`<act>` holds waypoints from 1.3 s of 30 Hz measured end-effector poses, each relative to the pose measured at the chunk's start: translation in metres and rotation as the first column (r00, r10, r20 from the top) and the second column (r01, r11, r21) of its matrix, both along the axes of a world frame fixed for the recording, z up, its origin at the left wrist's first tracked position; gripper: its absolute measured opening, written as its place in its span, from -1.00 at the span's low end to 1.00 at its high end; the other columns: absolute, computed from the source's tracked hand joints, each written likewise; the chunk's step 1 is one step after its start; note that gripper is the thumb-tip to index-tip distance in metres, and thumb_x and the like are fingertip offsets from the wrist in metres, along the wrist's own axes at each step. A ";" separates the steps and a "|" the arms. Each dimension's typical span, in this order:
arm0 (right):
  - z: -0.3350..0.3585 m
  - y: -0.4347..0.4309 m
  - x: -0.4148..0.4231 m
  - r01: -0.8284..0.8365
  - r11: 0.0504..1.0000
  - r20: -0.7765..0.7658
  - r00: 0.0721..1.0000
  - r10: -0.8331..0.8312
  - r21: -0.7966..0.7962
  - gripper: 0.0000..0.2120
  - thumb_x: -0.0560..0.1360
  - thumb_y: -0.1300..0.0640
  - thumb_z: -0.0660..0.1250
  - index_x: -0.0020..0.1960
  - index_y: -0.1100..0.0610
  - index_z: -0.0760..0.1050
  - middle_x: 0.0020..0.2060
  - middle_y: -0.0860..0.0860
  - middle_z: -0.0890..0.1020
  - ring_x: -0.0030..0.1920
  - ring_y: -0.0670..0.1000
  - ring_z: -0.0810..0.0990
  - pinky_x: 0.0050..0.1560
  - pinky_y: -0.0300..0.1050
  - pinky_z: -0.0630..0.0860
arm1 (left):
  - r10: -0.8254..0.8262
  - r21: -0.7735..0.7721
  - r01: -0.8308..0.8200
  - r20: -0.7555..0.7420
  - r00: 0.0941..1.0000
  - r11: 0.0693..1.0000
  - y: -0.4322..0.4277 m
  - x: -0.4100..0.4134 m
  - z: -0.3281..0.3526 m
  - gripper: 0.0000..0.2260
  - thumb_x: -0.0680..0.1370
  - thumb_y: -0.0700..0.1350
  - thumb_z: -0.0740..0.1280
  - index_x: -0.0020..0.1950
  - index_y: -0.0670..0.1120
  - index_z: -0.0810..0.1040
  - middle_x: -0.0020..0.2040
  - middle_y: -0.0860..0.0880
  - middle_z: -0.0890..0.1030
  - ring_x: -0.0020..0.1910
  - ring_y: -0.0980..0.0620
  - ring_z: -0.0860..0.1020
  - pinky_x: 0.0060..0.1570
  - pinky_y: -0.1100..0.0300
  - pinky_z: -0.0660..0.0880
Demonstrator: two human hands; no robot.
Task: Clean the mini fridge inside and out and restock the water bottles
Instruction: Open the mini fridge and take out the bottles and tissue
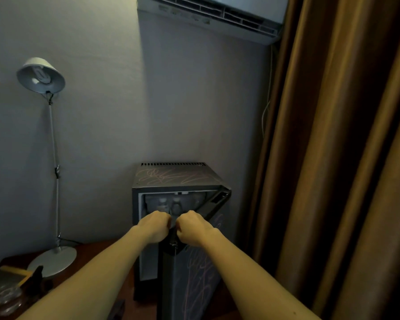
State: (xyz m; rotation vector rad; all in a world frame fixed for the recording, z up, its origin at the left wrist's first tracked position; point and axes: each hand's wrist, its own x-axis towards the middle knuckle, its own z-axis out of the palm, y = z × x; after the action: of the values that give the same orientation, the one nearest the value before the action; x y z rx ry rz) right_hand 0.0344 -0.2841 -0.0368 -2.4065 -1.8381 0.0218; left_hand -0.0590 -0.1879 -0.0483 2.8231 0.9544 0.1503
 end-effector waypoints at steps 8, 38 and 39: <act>-0.005 -0.096 0.020 0.049 0.989 0.000 0.999 -0.049 0.143 -0.82 0.49 0.28 0.16 -0.21 0.30 0.49 -0.14 0.26 0.60 -0.21 0.18 0.46 -0.26 -0.05 0.35 | -0.068 -0.034 0.070 0.066 0.996 0.997 -0.091 0.030 -0.013 -0.82 0.53 -0.27 0.12 -0.23 -0.12 0.42 -0.22 -0.08 0.51 -0.22 -0.09 0.46 -0.27 0.09 0.33; -0.027 -0.133 0.071 0.262 0.965 0.029 0.965 -0.262 0.007 -0.76 0.56 0.29 0.17 0.17 0.30 0.49 0.12 0.24 0.55 0.13 0.21 0.54 -0.03 -0.02 0.47 | -0.260 -0.063 0.254 -0.128 0.957 0.965 -0.135 0.094 -0.027 -0.77 0.53 -0.27 0.17 0.15 -0.20 0.50 0.15 -0.25 0.52 0.04 -0.22 0.49 0.07 -0.09 0.48; -0.030 -0.119 0.065 0.240 0.971 0.031 0.970 -0.239 -0.013 -0.79 0.56 0.30 0.16 0.11 0.30 0.51 0.06 0.23 0.56 0.06 0.21 0.55 -0.05 -0.02 0.45 | -0.240 -0.057 0.235 -0.139 0.961 0.970 -0.120 0.086 -0.031 -0.79 0.52 -0.27 0.18 0.12 -0.19 0.50 0.12 -0.24 0.52 -0.01 -0.21 0.49 0.02 -0.10 0.48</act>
State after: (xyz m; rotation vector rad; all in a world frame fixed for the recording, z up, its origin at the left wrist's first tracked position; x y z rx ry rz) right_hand 0.0995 -0.4032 -0.0668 -2.6360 -1.5501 -0.0191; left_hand 0.0267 -0.3082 -0.0789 2.9139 0.6258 -0.1031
